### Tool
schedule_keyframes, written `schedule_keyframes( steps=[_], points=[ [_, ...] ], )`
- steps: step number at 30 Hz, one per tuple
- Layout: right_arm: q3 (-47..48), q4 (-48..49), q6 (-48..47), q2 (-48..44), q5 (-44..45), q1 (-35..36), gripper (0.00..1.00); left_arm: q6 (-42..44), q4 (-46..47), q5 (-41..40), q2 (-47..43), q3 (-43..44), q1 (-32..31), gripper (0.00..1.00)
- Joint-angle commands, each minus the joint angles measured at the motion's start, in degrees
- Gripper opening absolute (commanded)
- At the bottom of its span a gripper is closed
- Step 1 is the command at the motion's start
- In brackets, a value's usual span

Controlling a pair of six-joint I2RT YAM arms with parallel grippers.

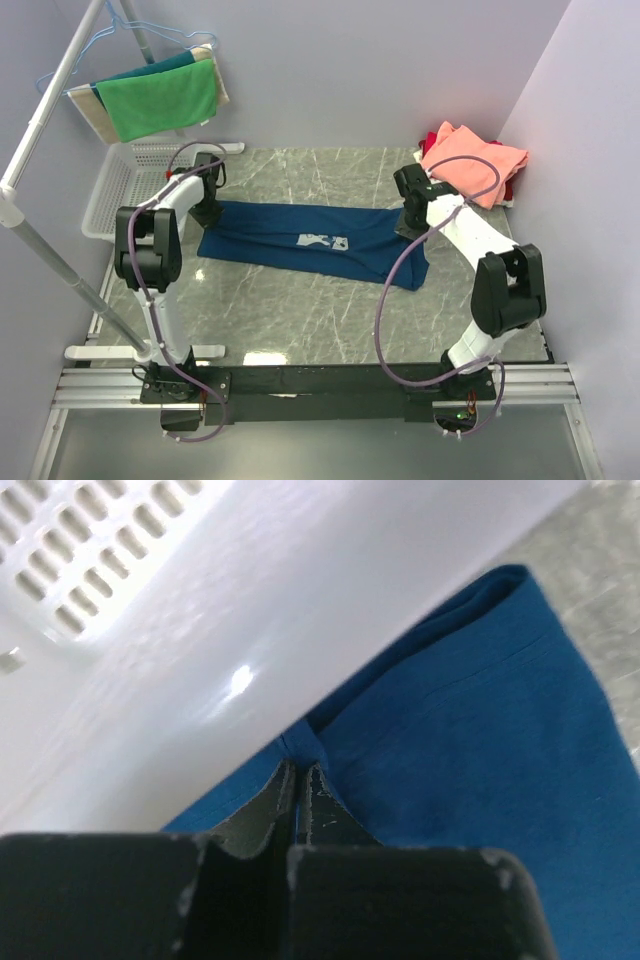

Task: Fold and stack the t-shirts
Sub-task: Fold the tshirt

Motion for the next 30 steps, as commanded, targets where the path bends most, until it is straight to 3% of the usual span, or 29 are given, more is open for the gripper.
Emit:
schedule_keyframes(
  steps=[1,8,9,10,12,14,15,25,30],
  points=[
    [5.0,1.1,-1.3,2.7,0.1,-1.5,0.00,1.3,-1.0,-2.3,2.1,5.5,0.3,0.01],
    [9.0,1.1,-1.8,8.0,-1.1,-4.1,0.00,2.7,-2.9,-2.9,6.7,11.9,0.2,0.04],
    [9.7,1.1,-1.9,9.1,-1.1,-4.6,0.01,2.7,-3.3,-3.1,7.2,13.1,0.2,0.22],
    [10.1,1.1,-1.8,9.7,-1.3,-4.9,0.08,2.8,-3.3,-3.2,7.6,13.5,0.2,0.36],
    [10.8,1.6,-1.7,10.8,-1.1,-5.5,0.23,3.4,-2.9,-3.5,8.2,14.2,0.3,0.53],
    [11.3,2.2,-1.2,11.4,-1.3,-6.4,0.35,4.8,-0.9,-3.2,7.5,14.2,0.2,0.62],
    [11.3,3.0,-0.9,11.5,-1.3,-6.7,0.37,5.1,-0.3,-2.9,7.3,14.2,0.2,0.67],
    [11.1,7.2,-2.9,8.3,-1.3,-7.0,0.39,10.7,11.6,1.2,-0.7,7.8,-1.2,0.77],
    [7.0,6.9,-4.4,5.3,-7.9,-5.8,0.39,12.9,15.0,4.1,-4.0,3.4,-2.4,0.79]
  ],
)
